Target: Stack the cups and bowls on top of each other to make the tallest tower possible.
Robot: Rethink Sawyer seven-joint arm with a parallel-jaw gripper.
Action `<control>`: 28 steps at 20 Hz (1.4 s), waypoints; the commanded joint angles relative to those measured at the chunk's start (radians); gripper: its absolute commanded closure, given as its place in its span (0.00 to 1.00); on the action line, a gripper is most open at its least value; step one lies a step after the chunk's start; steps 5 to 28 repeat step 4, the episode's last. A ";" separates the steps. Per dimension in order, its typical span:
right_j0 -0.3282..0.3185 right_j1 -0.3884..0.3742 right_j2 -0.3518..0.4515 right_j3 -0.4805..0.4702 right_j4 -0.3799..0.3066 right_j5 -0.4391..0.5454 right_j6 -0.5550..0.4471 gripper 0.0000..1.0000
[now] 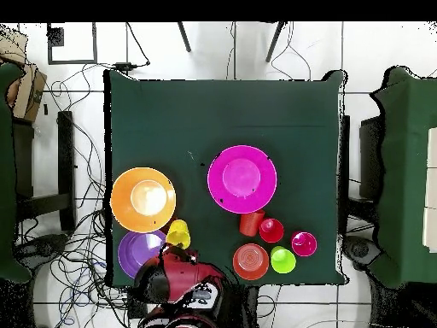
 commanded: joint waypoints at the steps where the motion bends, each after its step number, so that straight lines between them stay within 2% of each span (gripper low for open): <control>1: 0.025 0.042 0.095 -0.002 0.019 -0.153 0.213 1.00; 3: 0.028 0.045 0.089 0.000 -0.021 -0.232 0.202 1.00; 4: 0.029 0.046 0.086 0.001 -0.042 -0.272 0.197 0.00; 28: 0.029 0.046 0.086 0.001 -0.042 -0.272 0.197 0.00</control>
